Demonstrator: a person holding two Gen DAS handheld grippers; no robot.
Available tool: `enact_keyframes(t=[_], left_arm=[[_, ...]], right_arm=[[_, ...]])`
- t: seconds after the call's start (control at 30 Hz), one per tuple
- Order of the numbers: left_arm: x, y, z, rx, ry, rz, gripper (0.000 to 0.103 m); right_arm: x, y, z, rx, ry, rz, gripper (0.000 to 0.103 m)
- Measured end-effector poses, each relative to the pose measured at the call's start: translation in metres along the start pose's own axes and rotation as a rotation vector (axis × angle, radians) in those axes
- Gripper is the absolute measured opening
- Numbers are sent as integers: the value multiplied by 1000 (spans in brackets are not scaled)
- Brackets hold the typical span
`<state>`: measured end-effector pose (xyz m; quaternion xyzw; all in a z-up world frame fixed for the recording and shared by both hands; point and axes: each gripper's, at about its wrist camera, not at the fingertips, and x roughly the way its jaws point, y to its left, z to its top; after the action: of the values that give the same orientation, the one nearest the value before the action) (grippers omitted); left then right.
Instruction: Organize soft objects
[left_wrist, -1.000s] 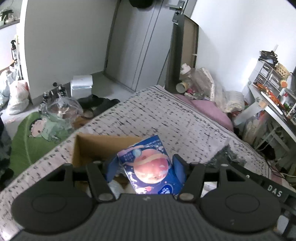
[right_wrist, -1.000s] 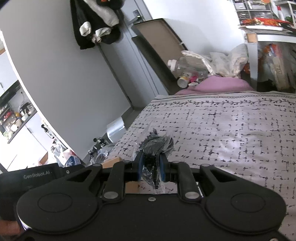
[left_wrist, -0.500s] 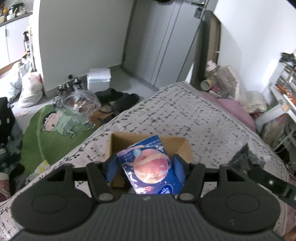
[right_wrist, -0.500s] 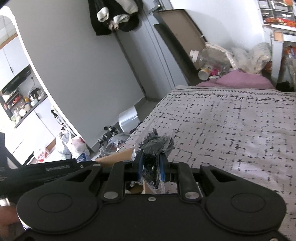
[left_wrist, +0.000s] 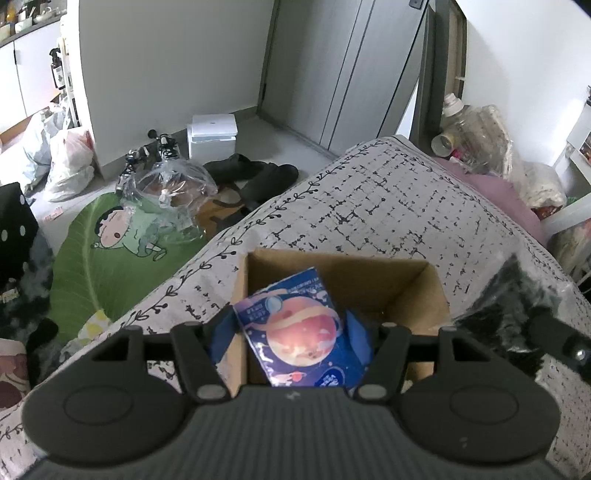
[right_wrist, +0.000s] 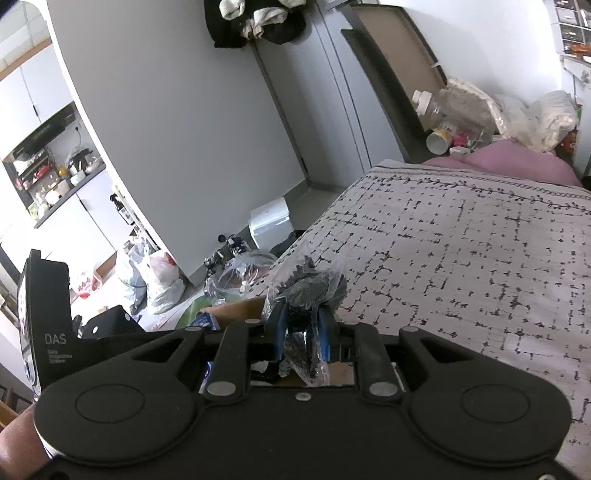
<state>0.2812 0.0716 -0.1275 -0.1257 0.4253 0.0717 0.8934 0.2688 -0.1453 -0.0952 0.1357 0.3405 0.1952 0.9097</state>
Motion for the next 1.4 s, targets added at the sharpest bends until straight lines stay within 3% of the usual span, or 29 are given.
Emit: enact_keyframes(t=[0.23,0.67,0.8,1.13,1.4], left_arm=[[1,0,2,-3,1,6,68],[-34,10,2,-12,-52,21,72],[-45,12,0,-30,-56,11,73],[-76,15,-6,-71,-92,3,84],[-105,7,-17,-35,-112,5,88]], right_arm=[[17,9,-3,-20,29,12,18],[32,16,-2,-27,26,25,19],[34,17,1,-18,48,31,35],[5,0,0,9,54,16,36],[-23,-8,-5,-8,46,18,51]])
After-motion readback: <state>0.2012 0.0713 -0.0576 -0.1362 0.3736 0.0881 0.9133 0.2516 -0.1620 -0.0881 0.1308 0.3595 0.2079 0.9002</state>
